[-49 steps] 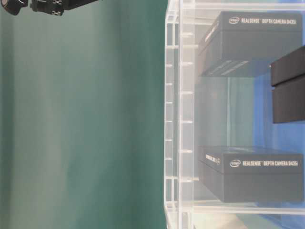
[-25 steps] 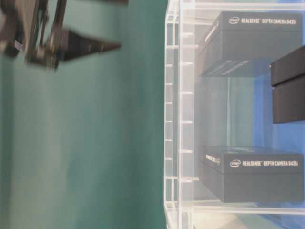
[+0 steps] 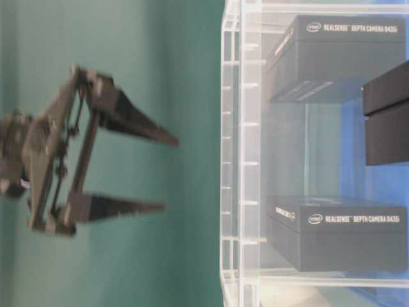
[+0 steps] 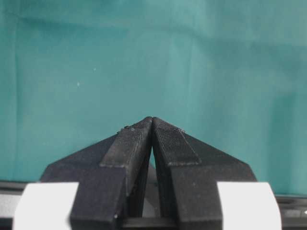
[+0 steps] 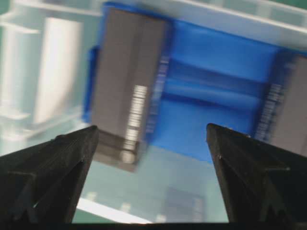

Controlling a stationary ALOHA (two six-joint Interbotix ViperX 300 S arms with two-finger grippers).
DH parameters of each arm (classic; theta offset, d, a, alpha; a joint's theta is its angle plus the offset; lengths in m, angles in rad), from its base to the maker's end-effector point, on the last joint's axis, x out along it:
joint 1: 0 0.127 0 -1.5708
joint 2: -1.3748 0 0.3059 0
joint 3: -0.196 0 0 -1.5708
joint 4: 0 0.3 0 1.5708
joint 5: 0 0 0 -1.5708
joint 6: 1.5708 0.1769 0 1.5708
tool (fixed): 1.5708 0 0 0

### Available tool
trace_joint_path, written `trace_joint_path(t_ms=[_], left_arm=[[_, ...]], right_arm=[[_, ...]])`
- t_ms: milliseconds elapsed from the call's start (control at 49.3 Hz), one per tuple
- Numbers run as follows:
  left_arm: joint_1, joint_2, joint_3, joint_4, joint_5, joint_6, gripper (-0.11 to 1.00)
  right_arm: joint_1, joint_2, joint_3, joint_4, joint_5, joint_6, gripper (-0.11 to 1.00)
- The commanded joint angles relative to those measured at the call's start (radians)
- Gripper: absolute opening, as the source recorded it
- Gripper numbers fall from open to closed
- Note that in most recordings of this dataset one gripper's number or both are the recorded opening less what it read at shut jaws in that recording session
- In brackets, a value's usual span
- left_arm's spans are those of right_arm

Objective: Take the box out of the case with the right arm.
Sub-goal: 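Move the open right gripper over the left black box in the case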

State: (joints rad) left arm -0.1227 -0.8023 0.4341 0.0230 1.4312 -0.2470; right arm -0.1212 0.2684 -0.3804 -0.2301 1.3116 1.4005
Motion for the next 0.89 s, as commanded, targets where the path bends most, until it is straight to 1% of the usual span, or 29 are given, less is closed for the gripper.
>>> trace_joint_path(t_ms=[0, 122, 264, 325, 873], left_arm=[[-0.002, 0.003, -0.012, 0.005, -0.005, 0.002, 0.02], [-0.002, 0.003, -0.012, 0.003, -0.005, 0.002, 0.02], [-0.002, 0.002, -0.012, 0.005, -0.005, 0.002, 0.02], [-0.002, 0.000, -0.012, 0.003, -0.003, 0.002, 0.02], [-0.003, -0.014, -0.011, 0.003, -0.005, 0.000, 0.02]], right_arm=[[0.002, 0.018, -0.086, 0.009, 0.002, -0.005, 0.92], [0.006, 0.077, -0.167, 0.025, 0.015, -0.009, 0.92], [0.008, 0.110, -0.207, 0.037, 0.029, -0.009, 0.92], [0.008, 0.115, -0.207, 0.043, 0.031, -0.009, 0.92], [0.008, 0.117, -0.207, 0.038, 0.026, -0.006, 0.96]])
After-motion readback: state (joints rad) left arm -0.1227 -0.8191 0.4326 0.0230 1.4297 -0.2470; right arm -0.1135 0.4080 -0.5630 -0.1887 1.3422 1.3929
